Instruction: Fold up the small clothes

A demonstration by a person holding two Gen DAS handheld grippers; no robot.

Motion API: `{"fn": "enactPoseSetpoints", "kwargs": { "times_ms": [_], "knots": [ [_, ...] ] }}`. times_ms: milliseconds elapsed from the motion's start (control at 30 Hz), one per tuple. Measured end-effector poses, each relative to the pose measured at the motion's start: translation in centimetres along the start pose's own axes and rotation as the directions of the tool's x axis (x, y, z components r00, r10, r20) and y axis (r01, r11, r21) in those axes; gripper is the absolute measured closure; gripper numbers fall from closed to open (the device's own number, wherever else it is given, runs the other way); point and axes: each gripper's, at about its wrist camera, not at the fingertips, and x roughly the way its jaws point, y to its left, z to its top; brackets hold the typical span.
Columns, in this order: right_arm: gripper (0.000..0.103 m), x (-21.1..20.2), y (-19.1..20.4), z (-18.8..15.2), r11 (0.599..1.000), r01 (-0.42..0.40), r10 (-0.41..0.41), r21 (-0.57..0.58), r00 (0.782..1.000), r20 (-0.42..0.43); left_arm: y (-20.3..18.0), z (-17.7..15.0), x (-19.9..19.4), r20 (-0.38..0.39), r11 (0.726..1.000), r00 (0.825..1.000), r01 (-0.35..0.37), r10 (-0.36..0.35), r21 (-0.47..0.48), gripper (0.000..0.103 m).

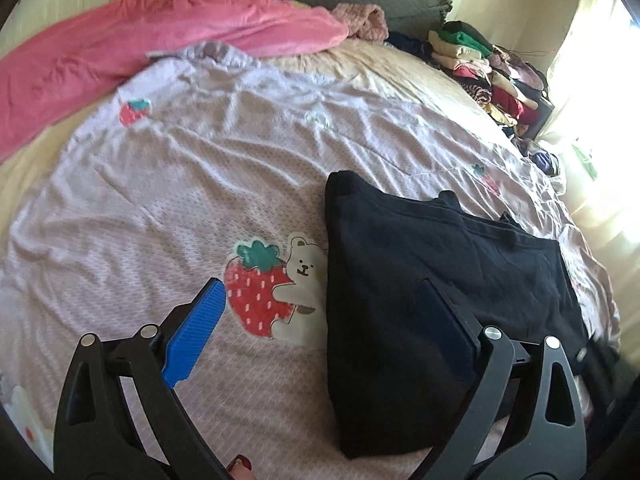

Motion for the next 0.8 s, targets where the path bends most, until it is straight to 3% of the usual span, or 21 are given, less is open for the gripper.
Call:
{"fn": "enactPoseSetpoints", "kwargs": {
  "times_ms": [200,467,567,633,700,800],
  "knots": [
    [0.016,2.7,1.4,-1.1,0.993,0.098,-0.1,-0.071,0.995,-0.018,-0.5,1.0,2.4,-0.05,1.0,0.999,0.012,-0.012,0.008,0.013],
    [0.017,4.9,1.5,-1.1,0.978,0.165,-0.166,-0.124,0.986,0.002,-0.4,1.1,5.8,-0.14,0.999,0.989,0.036,-0.037,-0.014,0.013],
    [0.038,5.1,1.1,-0.7,0.979,0.162,-0.162,-0.126,0.987,0.014,-0.5,1.1,6.3,-0.155,0.999,0.987,0.048,-0.051,-0.02,0.013],
    [0.063,4.8,0.3,-0.4,0.987,0.135,-0.134,-0.091,0.991,0.022,-0.3,1.2,6.5,-0.159,0.997,0.985,0.06,-0.066,-0.039,0.013],
    [0.079,3.9,-1.2,-0.1,0.996,0.091,-0.091,-0.02,0.995,0.038,-0.2,1.4,6.5,-0.161,0.996,0.984,0.07,-0.078,-0.055,0.013],
    [0.085,2.7,-2.7,0.2,0.998,0.032,-0.036,0.06,0.997,0.066,-0.2,1.7,6.3,-0.164,0.991,0.979,0.105,-0.118,-0.087,0.013]
  ]
}}
